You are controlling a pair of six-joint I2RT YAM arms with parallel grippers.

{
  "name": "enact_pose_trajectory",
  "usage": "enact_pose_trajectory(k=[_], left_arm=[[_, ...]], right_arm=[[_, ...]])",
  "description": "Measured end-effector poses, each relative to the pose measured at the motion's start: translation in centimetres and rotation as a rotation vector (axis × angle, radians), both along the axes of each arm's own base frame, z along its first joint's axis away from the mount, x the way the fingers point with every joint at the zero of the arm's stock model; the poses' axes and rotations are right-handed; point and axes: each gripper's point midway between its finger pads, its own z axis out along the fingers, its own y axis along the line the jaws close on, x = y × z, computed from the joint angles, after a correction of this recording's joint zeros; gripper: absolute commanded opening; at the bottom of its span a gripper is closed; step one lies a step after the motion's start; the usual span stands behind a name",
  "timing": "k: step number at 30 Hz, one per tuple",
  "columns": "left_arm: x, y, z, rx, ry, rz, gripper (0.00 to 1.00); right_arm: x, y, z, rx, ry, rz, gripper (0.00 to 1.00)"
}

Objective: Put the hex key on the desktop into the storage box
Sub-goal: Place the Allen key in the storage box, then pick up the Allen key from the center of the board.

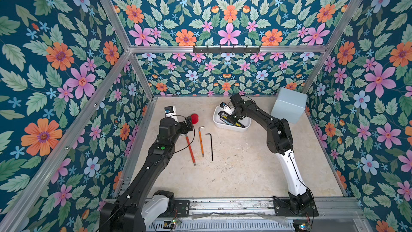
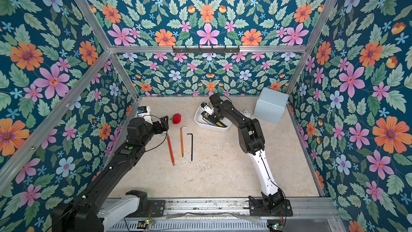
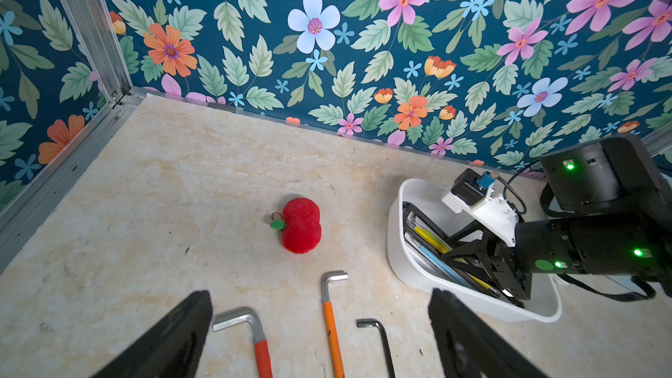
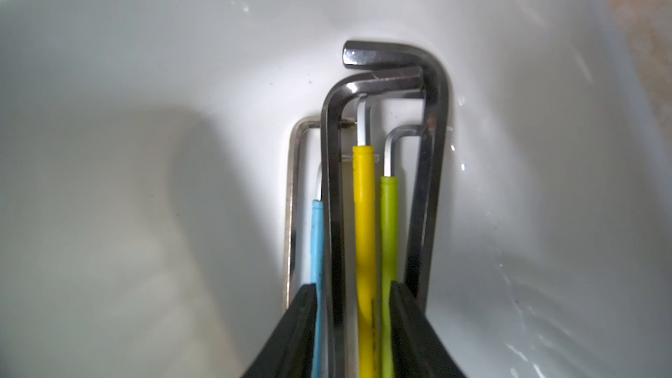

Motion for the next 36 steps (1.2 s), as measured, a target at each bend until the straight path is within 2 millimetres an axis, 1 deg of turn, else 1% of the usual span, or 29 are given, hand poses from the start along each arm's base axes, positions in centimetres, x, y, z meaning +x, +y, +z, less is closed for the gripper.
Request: enact_pose_trajectory(k=[2,4,9,15,18,21,23,25,27,29,32,34,36], left_arm=[[0.0,0.0,0.0,0.0,0.0,-0.001,1.0],[-0.1,-0.1,0.0,-0.002,0.0,-0.003,0.99],[-0.2,-0.1,0.1,-0.004,-0.004,-0.007,0.99],[-0.3,-0.2,0.2,-0.019,-0.005,-0.009,0.99],[-0.4,-0.2,0.5,-0.026,-0.015,-0.008,0.99],[-0.6,-0.1,0.8,-0.028,-0.023,-0.008,0.99],[-0.7,-0.1,0.8,-0.029,-0.025,-0.008,1.0],[-0.8,-0.1,0.9,-0.029,-0.027,-0.007,0.99],[-1.0,0.0,1.0,-0.031,-0.028,-0.006,0.99],[-1.1,0.1,1.3,-0.037,-0.037,-0.002,0.99],[-1.3,0.2,1.7,-0.037,-0.041,0.003,0.99],[-1.4,0.3,1.9,-0.039,-0.045,0.007,0.99],[-1.6,0.4,2.1,-0.04,-0.049,0.01,0.99]], right_arm=[[0.0,-0.1,0.6,0.003,-0.01,-0.011,0.45],[0.2,-0.1,1.6,0.016,-0.03,-0.021,0.46],[0.3,-0.1,5.0,0.064,-0.089,-0.045,0.48],[-0.4,0.0,9.4,0.128,-0.134,-0.09,0.46],[-2.0,0.4,11.4,0.155,-0.141,-0.113,0.47],[-5.3,1.2,12.5,0.157,-0.148,-0.153,0.48],[-7.7,2.1,12.8,0.165,-0.146,-0.19,0.51],[-9.9,2.8,12.7,0.186,-0.137,-0.228,0.52],[-12.0,3.3,12.4,0.218,-0.117,-0.277,0.52],[-14.0,3.4,11.5,0.264,-0.079,-0.343,0.52],[-15.6,3.8,10.1,0.322,-0.011,-0.441,0.53],[-16.1,4.4,9.2,0.34,0.022,-0.495,0.53],[-16.5,5.5,8.1,0.348,0.054,-0.536,0.53]])
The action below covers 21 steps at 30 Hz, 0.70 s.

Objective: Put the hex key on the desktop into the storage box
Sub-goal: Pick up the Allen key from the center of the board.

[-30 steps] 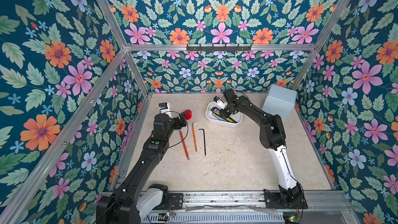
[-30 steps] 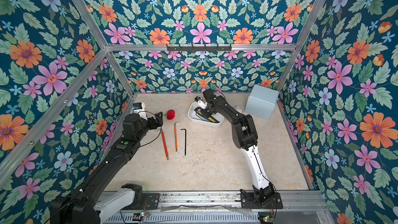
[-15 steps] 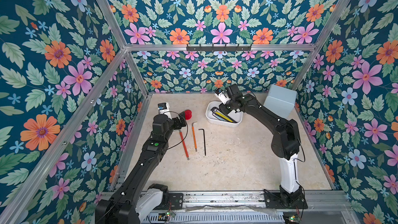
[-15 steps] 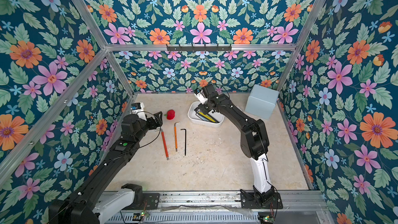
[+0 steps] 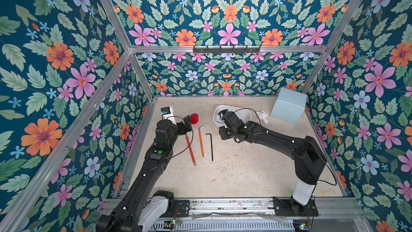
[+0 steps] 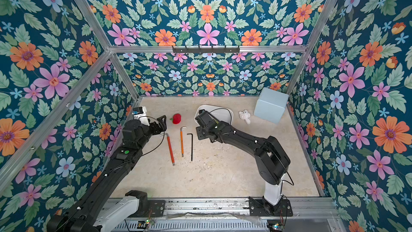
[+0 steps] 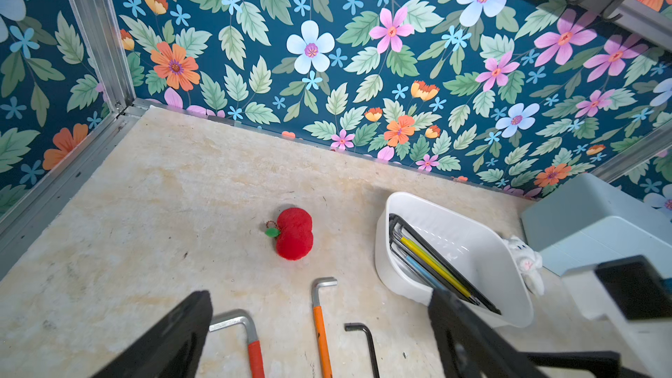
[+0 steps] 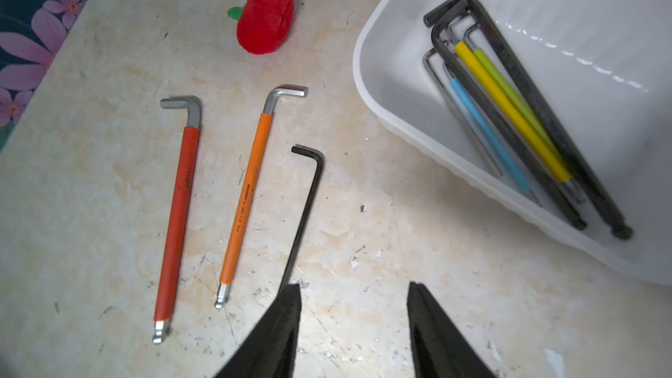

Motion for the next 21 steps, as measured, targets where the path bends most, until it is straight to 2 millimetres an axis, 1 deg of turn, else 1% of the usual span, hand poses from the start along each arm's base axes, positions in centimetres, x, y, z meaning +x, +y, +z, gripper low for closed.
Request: enact_pose_trajectory(k=[3,5,8,10,16,18,21], left_arm=[[-0.2,0.1,0.3,-0.002,-0.008,0.001,0.99],[-0.3,0.1,0.4,-0.001,-0.011,0.004,0.99],[-0.4,0.2,0.5,0.0,-0.011,0.005,1.0],[-0.4,0.2,0.4,0.004,-0.008,0.007,0.99],[-0.4,0.3,0.3,0.009,-0.006,0.006,0.99],[-0.4,0.3,0.3,0.009,-0.006,0.006,0.99],[-0.4,0.3,0.3,0.012,-0.006,0.009,0.99]], right_arm=[[-0.6,1.7,-2.4,-0.003,0.052,-0.033,0.52],[-1.1,2.5,-4.4,-0.024,0.092,-0.048,0.53],[-1.6,3.5,-6.5,-0.053,0.13,-0.06,0.52],[-1.7,4.2,-7.2,-0.068,0.139,-0.062,0.52],[-1.7,6.0,-8.2,-0.122,0.132,-0.067,0.51],[-1.8,6.0,-8.8,-0.145,0.14,-0.067,0.51],[-2.0,5.5,-9.5,-0.18,0.152,-0.073,0.51]])
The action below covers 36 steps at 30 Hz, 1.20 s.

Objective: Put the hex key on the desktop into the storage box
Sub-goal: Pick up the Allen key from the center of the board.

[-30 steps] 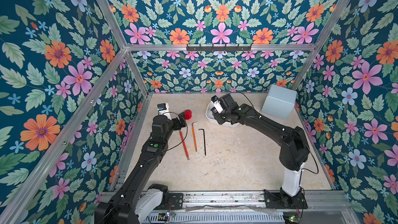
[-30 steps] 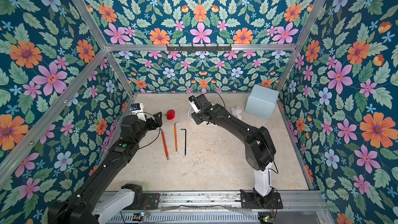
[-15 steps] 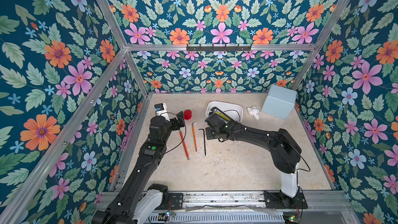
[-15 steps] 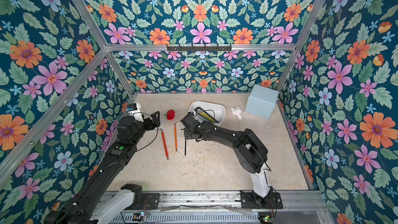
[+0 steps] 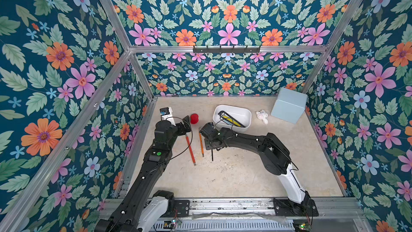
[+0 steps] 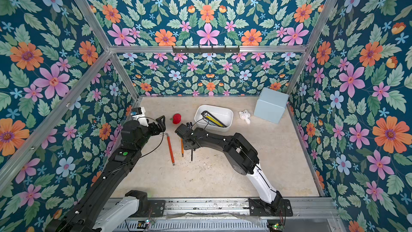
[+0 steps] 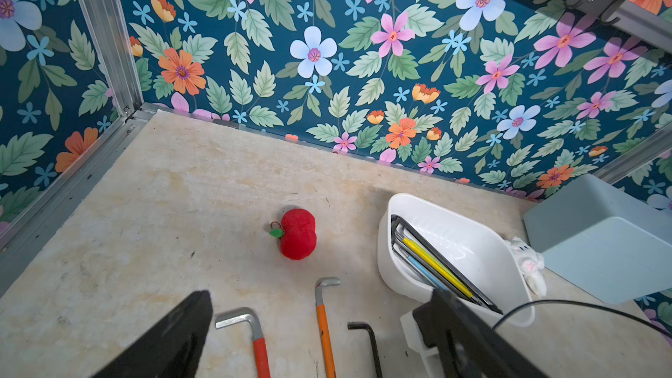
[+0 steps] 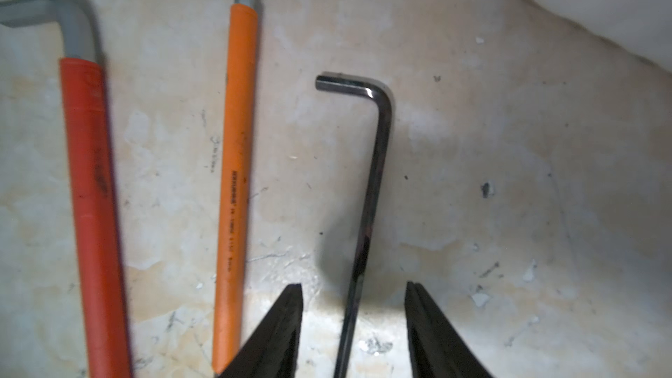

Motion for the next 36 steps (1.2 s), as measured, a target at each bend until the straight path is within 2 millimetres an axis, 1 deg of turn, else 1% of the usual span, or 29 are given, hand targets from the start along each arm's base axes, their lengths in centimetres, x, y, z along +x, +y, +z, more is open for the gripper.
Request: enact_pose_trajectory(k=[3,11,20,25,28,31,36], left_arm=[[0.0,0.0,0.1,0.0,-0.004,0.001,0.99],[-0.1,0.1,0.0,0.002,-0.004,0.006,0.99],[-0.2,0.3,0.0,0.003,-0.005,0.011,0.99],[-0.3,0.3,0.2,0.002,-0.011,0.011,0.99],[-0.4,0.3,0.0,0.003,-0.007,0.012,0.99],[-0.4,0.3,0.0,0.003,-0.006,0.012,0.99],[-0.4,0.3,0.0,0.003,-0.006,0.012,0.99]], right_arm=[[-0.1,-0.4,-0.3,-0.018,0.009,-0.006,0.5],[-0.3,-0.1,-1.0,-0.025,0.027,0.003,0.46],[-0.4,0.1,-1.3,-0.048,0.025,0.009,0.39],[-0.6,0.2,-1.4,-0.073,0.017,0.01,0.39],[-0.6,0.3,-1.5,-0.092,0.011,0.007,0.35],[-0.8,0.4,-1.7,-0.102,0.005,-0.001,0.28],[-1.0,0.6,-1.9,-0.103,0.008,0.004,0.08]])
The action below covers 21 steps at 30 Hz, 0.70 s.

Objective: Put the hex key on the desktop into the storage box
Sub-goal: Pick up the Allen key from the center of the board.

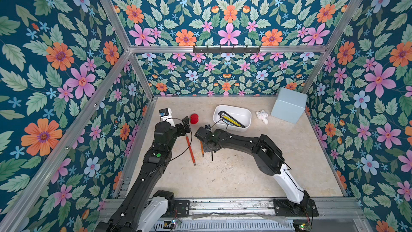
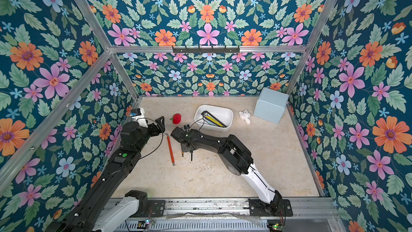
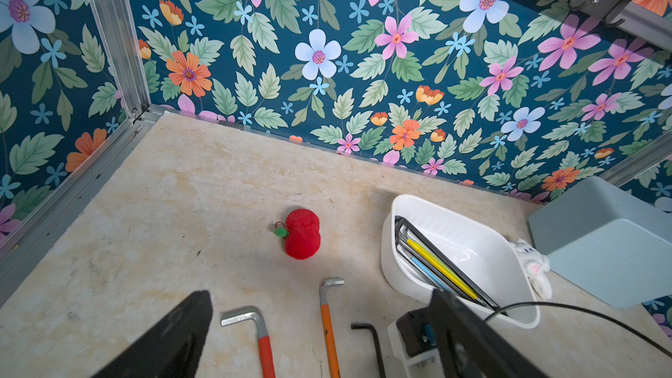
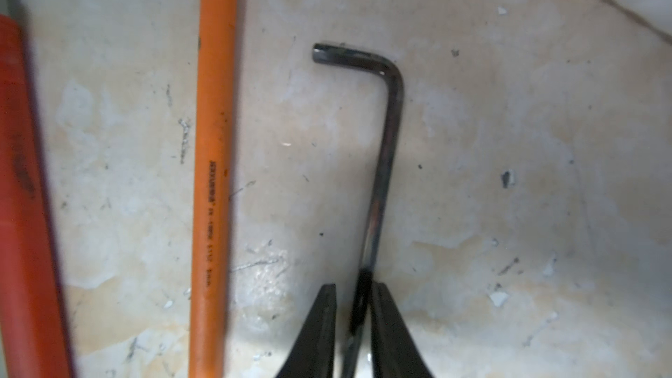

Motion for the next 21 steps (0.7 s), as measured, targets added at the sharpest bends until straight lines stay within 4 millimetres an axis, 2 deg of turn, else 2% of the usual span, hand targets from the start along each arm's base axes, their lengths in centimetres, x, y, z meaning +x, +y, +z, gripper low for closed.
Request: enact_pose_trajectory(k=[2,16,21], left_arm=[[0.0,0.0,0.0,0.0,0.0,0.0,0.99],[0.0,0.0,0.0,0.001,0.0,0.002,0.99],[0.0,0.0,0.1,0.001,-0.002,0.002,0.99]], right_arm=[[0.0,0.1,0.0,0.0,-0.006,0.001,0.0],[0.1,-0.3,0.4,0.068,0.007,0.016,0.0],[-0.9,-2.0,1.1,0.05,0.04,0.124,0.0]])
